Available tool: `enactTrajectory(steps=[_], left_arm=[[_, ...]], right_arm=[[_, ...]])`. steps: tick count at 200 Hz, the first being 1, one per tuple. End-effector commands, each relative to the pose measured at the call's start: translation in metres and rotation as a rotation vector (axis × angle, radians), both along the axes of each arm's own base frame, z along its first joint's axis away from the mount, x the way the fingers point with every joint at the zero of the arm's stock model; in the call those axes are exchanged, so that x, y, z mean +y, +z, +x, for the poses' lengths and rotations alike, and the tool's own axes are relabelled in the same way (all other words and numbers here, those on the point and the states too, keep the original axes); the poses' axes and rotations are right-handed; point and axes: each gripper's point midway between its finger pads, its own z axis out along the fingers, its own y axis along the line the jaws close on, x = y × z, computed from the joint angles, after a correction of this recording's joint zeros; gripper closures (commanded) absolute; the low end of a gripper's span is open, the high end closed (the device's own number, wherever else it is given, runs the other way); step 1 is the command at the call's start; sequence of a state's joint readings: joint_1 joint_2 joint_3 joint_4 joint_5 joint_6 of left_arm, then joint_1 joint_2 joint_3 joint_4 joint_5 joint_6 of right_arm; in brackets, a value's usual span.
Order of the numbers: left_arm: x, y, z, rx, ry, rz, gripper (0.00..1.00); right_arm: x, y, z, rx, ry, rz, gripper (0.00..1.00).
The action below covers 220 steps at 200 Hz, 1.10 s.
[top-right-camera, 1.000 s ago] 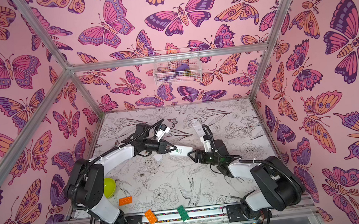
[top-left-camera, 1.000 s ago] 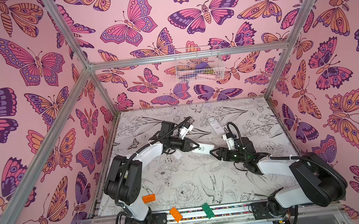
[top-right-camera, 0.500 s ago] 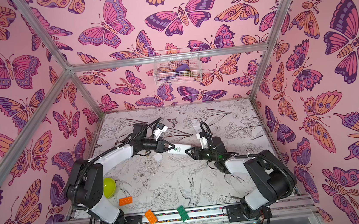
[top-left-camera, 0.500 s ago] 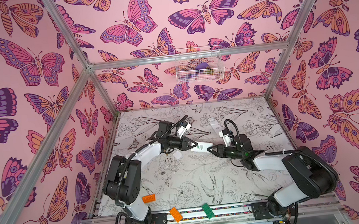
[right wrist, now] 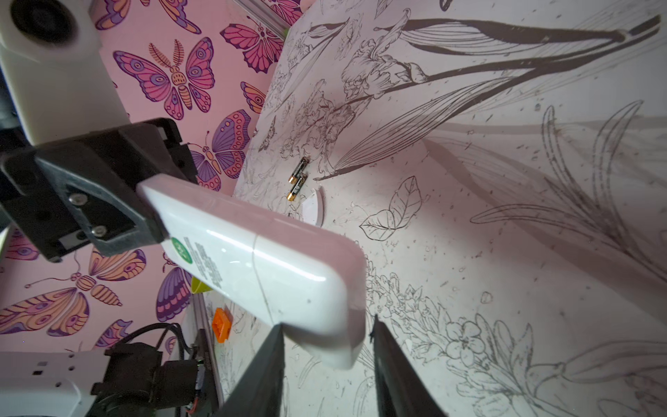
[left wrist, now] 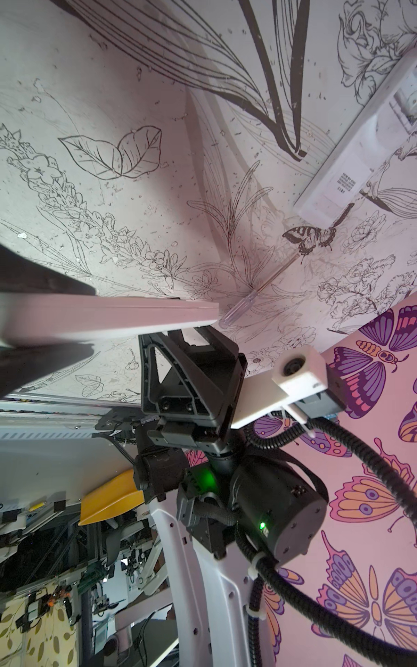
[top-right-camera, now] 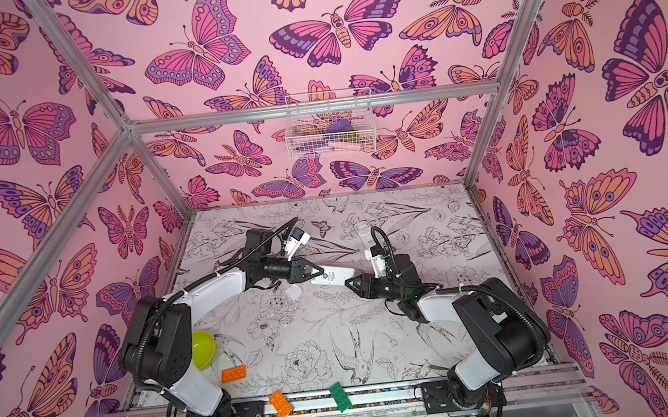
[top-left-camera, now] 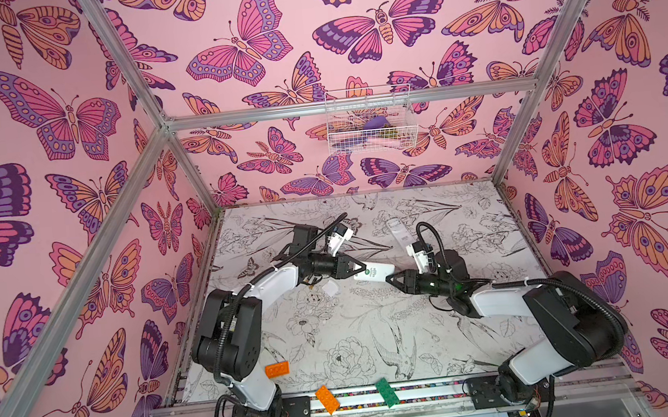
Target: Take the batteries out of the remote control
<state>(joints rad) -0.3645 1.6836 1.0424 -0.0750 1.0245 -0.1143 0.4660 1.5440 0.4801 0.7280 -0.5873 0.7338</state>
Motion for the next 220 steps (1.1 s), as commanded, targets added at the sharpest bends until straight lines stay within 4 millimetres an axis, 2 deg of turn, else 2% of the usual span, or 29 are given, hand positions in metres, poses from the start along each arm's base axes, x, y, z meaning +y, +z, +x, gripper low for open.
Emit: enactTrajectory(steps=[1, 12, 17, 40, 73, 88, 103, 119, 122, 131, 155, 186, 220], left_arm=[[-0.003, 0.012, -0.011, -0.017, -0.07, -0.078, 1.0], [-0.003, 0.012, -0.013, -0.021, -0.078, -0.087, 1.0], [-0.003, 0.013, -0.013, -0.02, -0.076, -0.089, 1.0], [-0.002, 0.015, -0.011, -0.01, -0.072, -0.093, 1.0], [0.0, 0.013, -0.006, -0.02, -0.045, -0.072, 1.0], [0.001, 0.011, -0.005, -0.017, -0.043, -0.065, 1.0], [0.001, 0.007, -0.004, -0.028, -0.034, -0.051, 1.0], [0.004, 0.005, 0.001, -0.02, -0.007, -0.03, 1.0], [0.005, 0.004, 0.002, -0.017, -0.001, -0.026, 1.0], [0.005, 0.001, 0.004, -0.017, 0.008, -0.016, 1.0], [0.004, -0.005, 0.002, -0.028, 0.004, -0.001, 1.0], [0.005, -0.011, 0.005, -0.025, 0.023, 0.022, 1.0], [0.012, -0.016, 0.013, -0.039, 0.065, 0.073, 1.0]], right_arm=[[0.009, 0.029, 0.008, -0.074, 0.018, 0.097, 0.49], [0.012, 0.037, 0.01, -0.095, 0.031, 0.112, 0.51], [0.017, 0.029, 0.008, -0.065, 0.064, 0.113, 0.53], [0.019, 0.036, 0.011, -0.076, 0.07, 0.131, 0.64], [0.016, 0.023, 0.009, -0.05, 0.08, 0.079, 0.74], [0.011, 0.022, 0.007, -0.058, 0.065, 0.07, 0.74], [0.007, 0.019, 0.008, -0.051, 0.058, 0.061, 0.63], [0.004, 0.017, 0.009, -0.035, 0.049, 0.065, 0.62], [0.004, 0.027, 0.008, -0.061, 0.052, 0.077, 0.61], [0.003, 0.031, 0.006, -0.073, 0.053, 0.078, 0.58], [0.003, 0.028, 0.002, -0.064, 0.077, 0.06, 0.59], [0.002, 0.039, -0.001, -0.083, 0.074, 0.09, 0.64], [0.0, 0.034, -0.006, -0.067, 0.077, 0.068, 0.66]])
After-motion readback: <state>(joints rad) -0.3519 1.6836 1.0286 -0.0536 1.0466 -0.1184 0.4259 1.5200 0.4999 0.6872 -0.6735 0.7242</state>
